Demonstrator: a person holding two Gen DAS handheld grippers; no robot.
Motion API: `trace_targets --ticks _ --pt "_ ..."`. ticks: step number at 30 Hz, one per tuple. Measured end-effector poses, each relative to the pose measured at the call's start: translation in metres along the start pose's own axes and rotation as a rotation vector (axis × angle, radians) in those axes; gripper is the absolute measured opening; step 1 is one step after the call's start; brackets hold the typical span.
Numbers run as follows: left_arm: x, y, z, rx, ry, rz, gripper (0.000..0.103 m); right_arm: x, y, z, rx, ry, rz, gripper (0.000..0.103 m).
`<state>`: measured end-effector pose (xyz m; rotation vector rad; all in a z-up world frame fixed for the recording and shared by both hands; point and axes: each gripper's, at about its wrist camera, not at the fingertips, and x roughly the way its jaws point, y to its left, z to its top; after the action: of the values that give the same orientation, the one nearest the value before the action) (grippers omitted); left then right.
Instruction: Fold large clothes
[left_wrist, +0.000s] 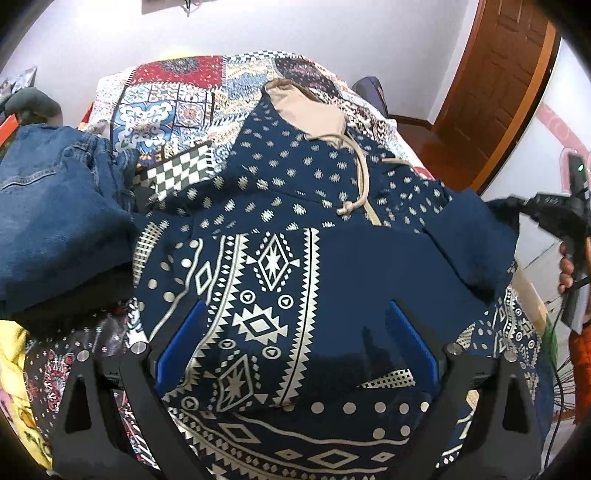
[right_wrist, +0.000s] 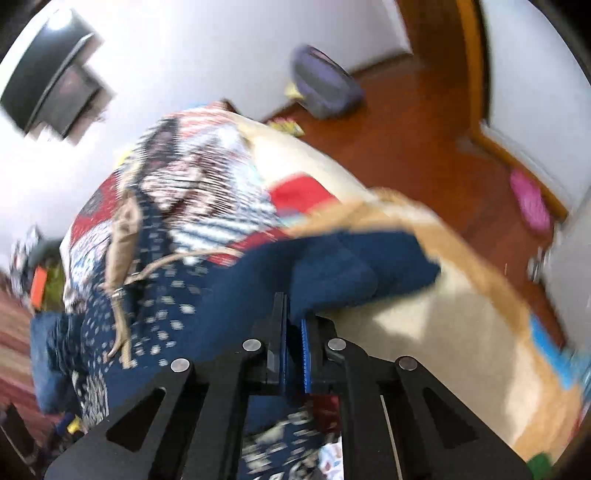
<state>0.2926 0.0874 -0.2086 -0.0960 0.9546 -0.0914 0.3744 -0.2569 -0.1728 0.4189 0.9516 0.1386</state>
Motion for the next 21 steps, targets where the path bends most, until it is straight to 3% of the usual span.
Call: trace_targets --ticks 7,12,16,21 --pt "-0.034 0.009 0.002 -0.007 -0.069 0.0 0.098 -0.067 0.099 0.012 -0.195 -0.089 0.16 0.005" --pt "-0.061 0.019 -0.001 -0.004 -0.111 0.015 0.098 -0.081 0.179 -0.008 -0.325 -0.078 0.277 0.005" --pt "-0.076 0.029 -0.007 -0.011 -0.128 0.026 0.098 -0.057 0.226 -0.046 -0.411 0.042 0.341 0.005" --pt "-0.084 0.045 -0.021 -0.026 -0.114 0.046 0.098 -0.012 0.255 -0.108 -0.53 0.237 0.343 0.005"
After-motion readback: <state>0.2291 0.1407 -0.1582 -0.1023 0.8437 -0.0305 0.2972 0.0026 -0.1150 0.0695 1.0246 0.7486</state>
